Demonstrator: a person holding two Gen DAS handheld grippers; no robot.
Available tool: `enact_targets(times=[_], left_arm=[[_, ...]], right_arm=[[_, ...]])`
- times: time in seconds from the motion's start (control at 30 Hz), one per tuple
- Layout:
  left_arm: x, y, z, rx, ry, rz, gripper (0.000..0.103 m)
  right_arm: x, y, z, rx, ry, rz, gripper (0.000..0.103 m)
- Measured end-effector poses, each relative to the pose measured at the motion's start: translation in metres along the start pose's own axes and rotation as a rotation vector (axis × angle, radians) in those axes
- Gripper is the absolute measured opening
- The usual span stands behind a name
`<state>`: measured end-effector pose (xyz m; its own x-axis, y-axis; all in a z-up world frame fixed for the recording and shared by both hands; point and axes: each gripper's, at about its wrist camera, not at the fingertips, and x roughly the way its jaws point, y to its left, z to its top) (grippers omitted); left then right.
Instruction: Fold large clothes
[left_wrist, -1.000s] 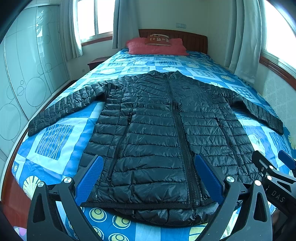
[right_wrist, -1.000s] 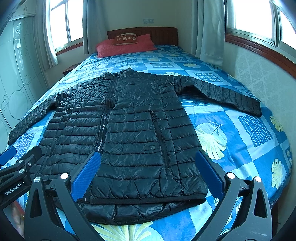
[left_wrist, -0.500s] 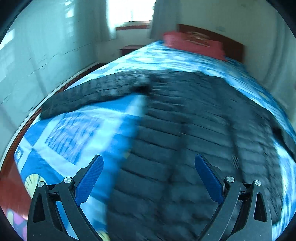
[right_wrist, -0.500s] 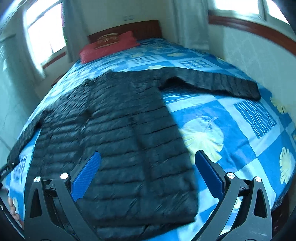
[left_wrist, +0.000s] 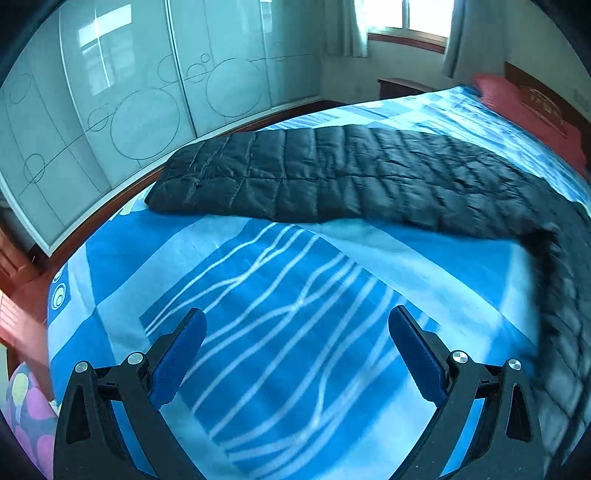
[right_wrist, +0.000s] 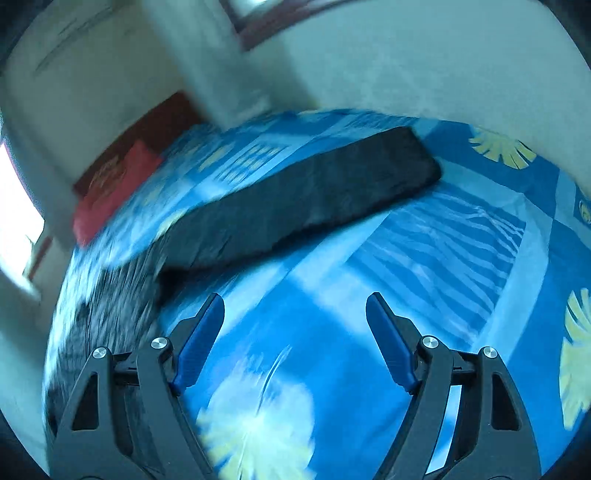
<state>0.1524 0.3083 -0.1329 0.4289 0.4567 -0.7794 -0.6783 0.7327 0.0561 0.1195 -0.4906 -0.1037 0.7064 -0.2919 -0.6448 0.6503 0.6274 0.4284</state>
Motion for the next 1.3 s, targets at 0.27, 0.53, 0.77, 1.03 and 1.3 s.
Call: enact_targets(times=[0.27,0.53,0.77,1.03,1.3], left_arm=[[0.016,0.004,-0.008,-0.027,0.031,-0.032,0.099],[0.017,0.004,-0.011,-0.02,0.016,-0.014,0.099],[0.019,0.002,-0.011,-0.023,0.014,-0.018,0.099],[0.019,0.003,-0.011,-0.019,0.013,-0.012,0.099],[0.02,0.004,-0.011,-0.019,0.012,-0.012,0.099]], right_arm=[[0.068,-0.065,0.035,0.283,-0.002,0.113,0.077],[0.099,-0.08,0.051,0.327,-0.098,0.128,0.076],[0.12,-0.088,0.066,0.337,-0.17,0.101,0.059],[0.118,-0.086,0.075,0.308,-0.159,0.052,0.008],[0.076,0.012,0.075,0.063,-0.243,0.131,0.006]])
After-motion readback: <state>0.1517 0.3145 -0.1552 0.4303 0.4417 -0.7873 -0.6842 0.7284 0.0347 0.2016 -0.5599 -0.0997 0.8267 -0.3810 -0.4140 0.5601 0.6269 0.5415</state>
